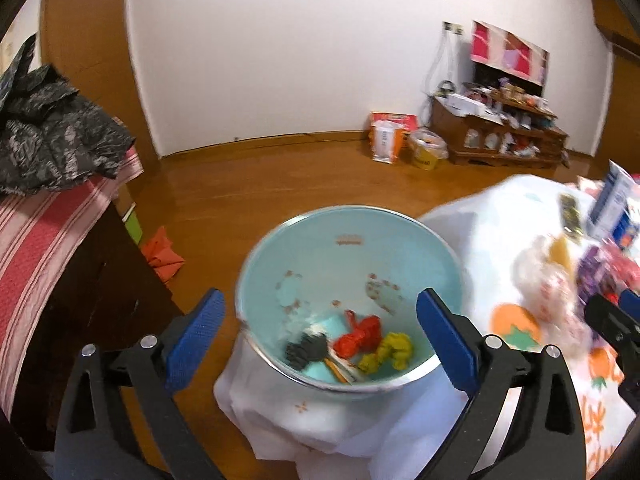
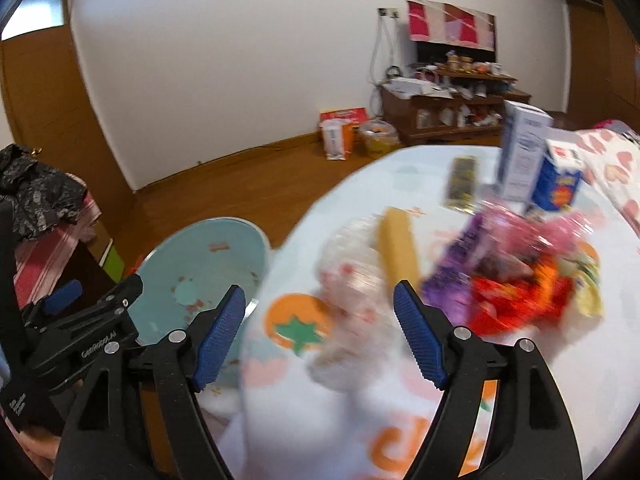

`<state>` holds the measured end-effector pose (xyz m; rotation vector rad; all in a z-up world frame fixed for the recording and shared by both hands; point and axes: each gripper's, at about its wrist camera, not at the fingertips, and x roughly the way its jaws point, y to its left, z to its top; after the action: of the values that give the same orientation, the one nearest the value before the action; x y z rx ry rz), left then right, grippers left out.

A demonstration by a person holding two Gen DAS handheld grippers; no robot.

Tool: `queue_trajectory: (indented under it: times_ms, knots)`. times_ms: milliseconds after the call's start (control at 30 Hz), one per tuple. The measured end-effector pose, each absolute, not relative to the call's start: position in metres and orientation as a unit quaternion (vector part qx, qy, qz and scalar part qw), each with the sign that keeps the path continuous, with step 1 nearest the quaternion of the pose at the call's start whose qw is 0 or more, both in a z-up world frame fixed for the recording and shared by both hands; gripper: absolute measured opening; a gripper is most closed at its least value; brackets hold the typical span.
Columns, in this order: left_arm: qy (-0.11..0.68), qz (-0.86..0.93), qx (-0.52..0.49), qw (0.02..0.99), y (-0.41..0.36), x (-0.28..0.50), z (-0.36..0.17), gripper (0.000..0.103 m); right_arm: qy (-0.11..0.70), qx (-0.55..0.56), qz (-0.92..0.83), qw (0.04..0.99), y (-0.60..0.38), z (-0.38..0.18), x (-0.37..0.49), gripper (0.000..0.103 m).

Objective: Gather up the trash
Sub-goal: 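Move both open tools back toward the remaining trash on the table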

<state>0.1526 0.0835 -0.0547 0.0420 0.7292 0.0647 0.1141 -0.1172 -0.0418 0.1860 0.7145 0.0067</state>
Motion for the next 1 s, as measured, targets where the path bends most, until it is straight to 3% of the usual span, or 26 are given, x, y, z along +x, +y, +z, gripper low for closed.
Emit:
queue_trajectory:
  times_ms: [567,1000]
  knots:
    - [0.359,-0.102,0.055,0.926,-0.028,0.099,-0.055,0.094,0.311,0.103,-0.106,0.939,-0.202,-0.038,0.032,0.075]
    - [0.347,-0.124,0.06,0.928,-0.047,0.075,-0.043,0.094,0.305,0.107,-0.136,0.936,-0.22,-0.036,-0.001,0.073]
